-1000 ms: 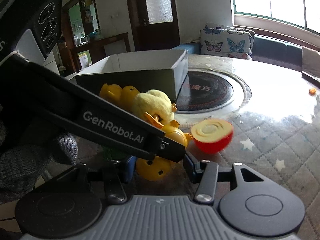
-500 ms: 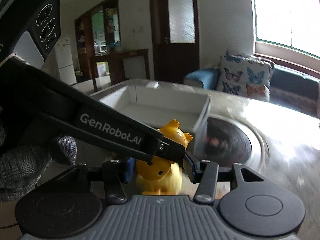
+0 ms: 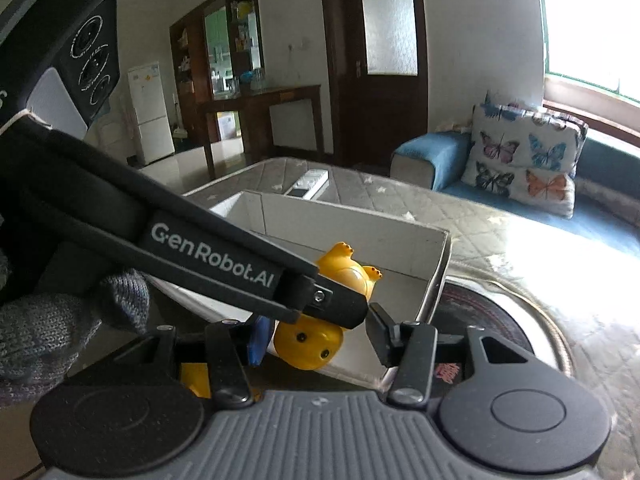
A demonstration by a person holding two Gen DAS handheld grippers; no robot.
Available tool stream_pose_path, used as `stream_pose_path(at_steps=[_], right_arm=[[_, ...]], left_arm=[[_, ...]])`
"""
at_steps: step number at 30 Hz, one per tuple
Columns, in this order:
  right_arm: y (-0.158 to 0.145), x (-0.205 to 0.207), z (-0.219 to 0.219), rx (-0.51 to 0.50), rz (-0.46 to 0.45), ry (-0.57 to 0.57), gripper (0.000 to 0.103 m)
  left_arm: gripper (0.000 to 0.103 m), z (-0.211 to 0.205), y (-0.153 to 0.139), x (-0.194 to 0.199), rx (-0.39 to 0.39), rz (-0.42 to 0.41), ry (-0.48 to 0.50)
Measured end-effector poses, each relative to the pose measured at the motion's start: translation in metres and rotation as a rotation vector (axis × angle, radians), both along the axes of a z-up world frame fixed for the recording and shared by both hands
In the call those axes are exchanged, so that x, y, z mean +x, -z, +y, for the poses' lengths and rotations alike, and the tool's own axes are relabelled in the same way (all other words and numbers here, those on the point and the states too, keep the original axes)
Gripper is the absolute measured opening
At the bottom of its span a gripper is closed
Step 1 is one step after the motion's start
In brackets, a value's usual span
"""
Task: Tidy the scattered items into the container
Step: 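Lift the duck with the left gripper and carry it over the white box, then lower the duck into the box and open the left gripper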
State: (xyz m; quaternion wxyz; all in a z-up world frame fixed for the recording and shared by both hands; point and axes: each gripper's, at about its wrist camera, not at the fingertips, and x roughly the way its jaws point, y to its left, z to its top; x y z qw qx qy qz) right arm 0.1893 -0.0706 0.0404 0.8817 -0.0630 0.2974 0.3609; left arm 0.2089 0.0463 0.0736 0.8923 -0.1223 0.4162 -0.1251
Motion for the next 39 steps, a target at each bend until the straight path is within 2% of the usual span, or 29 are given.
stream_pose_path(at_steps=[6, 12, 16, 26, 39], right_arm=[[0.02, 0.031, 0.006, -0.019, 0.065, -0.007, 0.052], [0.036, 0.041, 0.009, -0.053, 0.087, 0.0, 0.054], [0.038, 0.042, 0.011, -0.064, 0.079, -0.009, 0.059], [0.042, 0.039, 0.022, -0.101, 0.061, -0.028, 0.061], [0.035, 0.027, 0.019, -0.082, 0.057, -0.009, 0.062]], left_arm=[[0.034, 0.012, 0.018, 0.028, -0.028, 0.073, -0.003], [0.034, 0.016, 0.036, 0.042, -0.046, 0.132, -0.013], [0.034, 0.014, 0.044, 0.048, -0.041, 0.159, -0.011], [0.034, 0.011, 0.05, 0.053, -0.021, 0.181, -0.012], [0.034, 0.011, 0.035, 0.037, -0.02, 0.13, -0.009]])
